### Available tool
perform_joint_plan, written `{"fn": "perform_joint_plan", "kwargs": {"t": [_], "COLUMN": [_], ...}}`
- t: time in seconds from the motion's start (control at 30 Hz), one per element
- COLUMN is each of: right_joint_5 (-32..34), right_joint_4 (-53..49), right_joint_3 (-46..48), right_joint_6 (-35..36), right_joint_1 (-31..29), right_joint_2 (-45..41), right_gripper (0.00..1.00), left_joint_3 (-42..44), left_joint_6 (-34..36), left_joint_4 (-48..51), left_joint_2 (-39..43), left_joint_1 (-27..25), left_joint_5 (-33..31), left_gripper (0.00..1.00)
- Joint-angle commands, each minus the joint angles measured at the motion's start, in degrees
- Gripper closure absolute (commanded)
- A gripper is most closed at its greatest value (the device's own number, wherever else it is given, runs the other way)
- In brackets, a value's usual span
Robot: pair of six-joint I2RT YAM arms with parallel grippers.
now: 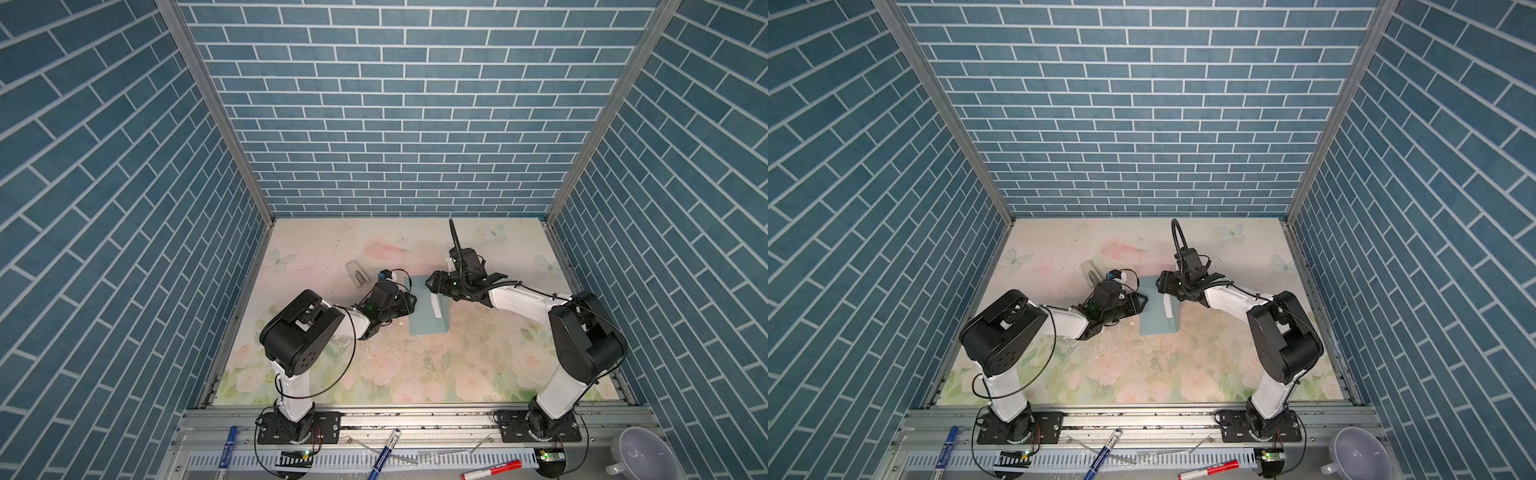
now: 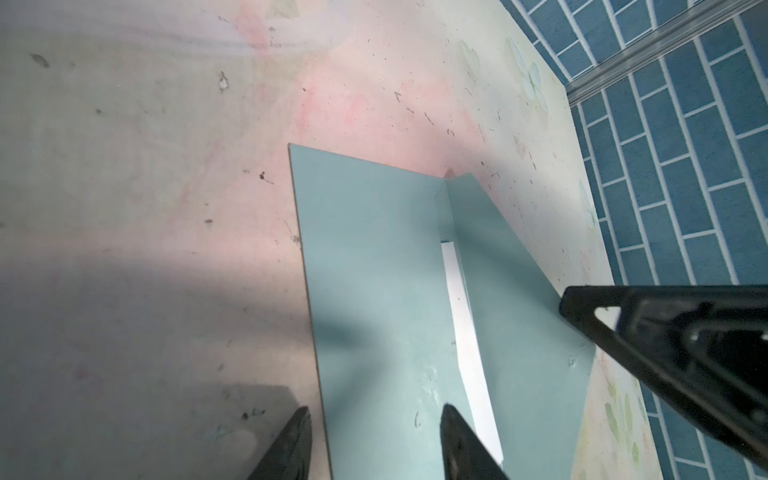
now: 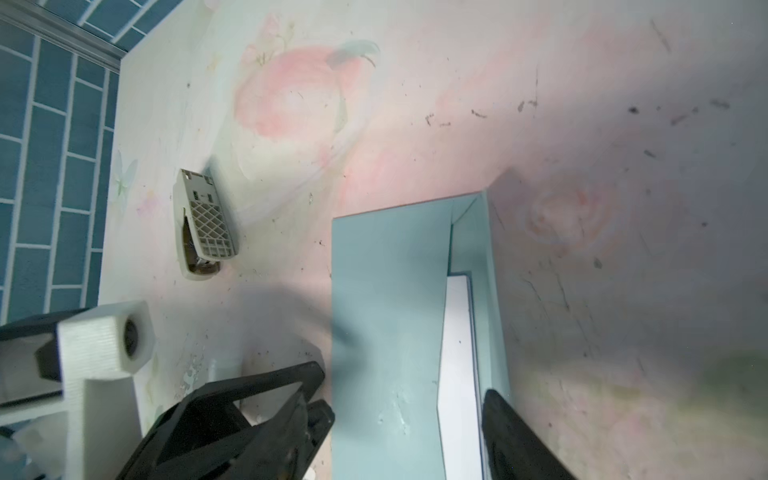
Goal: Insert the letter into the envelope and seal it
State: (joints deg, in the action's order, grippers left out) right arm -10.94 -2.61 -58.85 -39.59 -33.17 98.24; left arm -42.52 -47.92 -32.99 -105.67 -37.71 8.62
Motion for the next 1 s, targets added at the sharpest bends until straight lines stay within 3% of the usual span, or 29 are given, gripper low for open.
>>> {"fn": "perform_joint_plan", "kwargs": {"t": [0.0, 0.47, 0.97], "right_joint_5": [-0.6, 0.5, -2.8], "right_joint_4": [-0.5, -2.7, -0.6], "right_joint_3": [1.9, 1.0, 0.9], "right_joint_6": [-0.5, -0.2, -2.0], "right_joint_1": [-0.6, -0.8, -0.9], "right_joint_2": [0.3, 4.4, 7.8], "right_gripper": [0.34, 0.39, 0.55], "left_joint_3": [1.3, 1.6, 1.3], "left_joint_6": [-0.1, -1.5, -2.7], "left_joint_4": [2.5, 1.8, 0.8], "left_joint_2": [1.3, 0.0, -1.4], "left_joint_1": [0.2, 0.0, -0.3], "left_joint_5": [-0.7, 0.3, 1.1], "left_gripper": [0.49, 0.5, 0.53]}}
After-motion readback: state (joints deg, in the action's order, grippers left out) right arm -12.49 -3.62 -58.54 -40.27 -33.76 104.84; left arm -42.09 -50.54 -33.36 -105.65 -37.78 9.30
